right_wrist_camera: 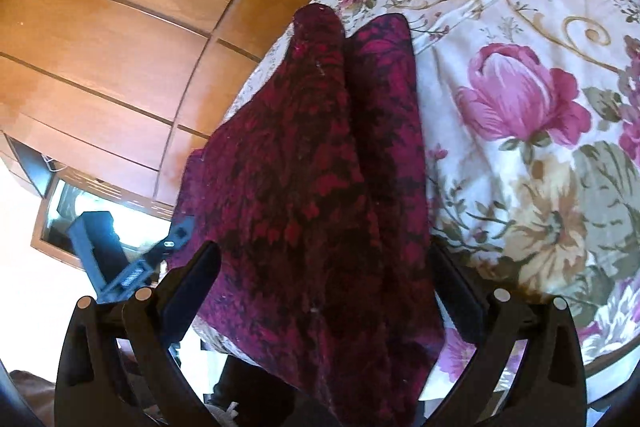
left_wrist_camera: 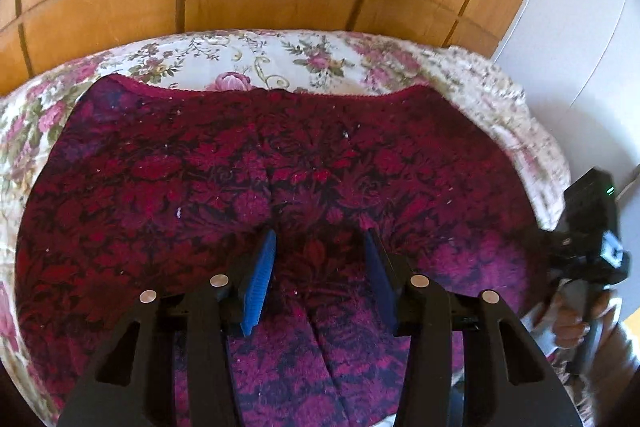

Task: Fold small clothes
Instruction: 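Grasp the bundle's edge with both tools and lift it off the cover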

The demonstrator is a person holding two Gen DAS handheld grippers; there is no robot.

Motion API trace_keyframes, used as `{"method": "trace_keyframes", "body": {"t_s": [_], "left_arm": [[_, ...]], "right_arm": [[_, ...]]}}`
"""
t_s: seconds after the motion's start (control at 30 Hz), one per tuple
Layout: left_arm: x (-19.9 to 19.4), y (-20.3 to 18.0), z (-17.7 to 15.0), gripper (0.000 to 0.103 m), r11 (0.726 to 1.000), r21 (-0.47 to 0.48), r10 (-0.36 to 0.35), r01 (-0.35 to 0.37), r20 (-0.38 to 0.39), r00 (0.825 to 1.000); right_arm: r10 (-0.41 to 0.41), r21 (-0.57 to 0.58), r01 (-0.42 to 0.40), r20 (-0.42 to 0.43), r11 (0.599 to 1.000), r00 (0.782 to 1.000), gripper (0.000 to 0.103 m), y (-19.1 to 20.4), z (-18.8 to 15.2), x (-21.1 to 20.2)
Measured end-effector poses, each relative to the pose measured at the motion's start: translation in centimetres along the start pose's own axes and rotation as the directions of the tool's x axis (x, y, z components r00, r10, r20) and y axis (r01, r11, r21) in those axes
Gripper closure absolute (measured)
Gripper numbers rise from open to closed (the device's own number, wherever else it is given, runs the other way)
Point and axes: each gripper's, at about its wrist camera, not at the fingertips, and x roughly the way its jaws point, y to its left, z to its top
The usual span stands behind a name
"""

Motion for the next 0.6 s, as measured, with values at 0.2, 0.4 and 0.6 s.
{"method": "trace_keyframes", "body": {"t_s": [0.2, 0.4, 0.6], "left_arm": [[0.6, 0.9, -0.2, 0.058, 1.0, -0.019, -0.011, 0.011, -0.007, 1.0], [0.7, 0.9, -0.3, 0.058, 1.0, -0.025, -0.009, 0.009, -0.008, 1.0], [0.3, 2.8, -0.4, 0.058, 0.987, -0.108, -0.116, 0.119, 0.03, 0.993]], "right_arm": [[-0.036, -0.08, 0.034, -0.029, 0.996, 0.999, 0.038, 2.6, -0.4, 0.6], [0.005, -0.212, -0.003, 0.006, 0.977, 1.0, 0.05, 9.1, -0.1, -0.5], [0.034, -0.358, -0.027, 0.013, 0.933, 0.999, 0.059, 17.4, -0.2, 1.2]]}}
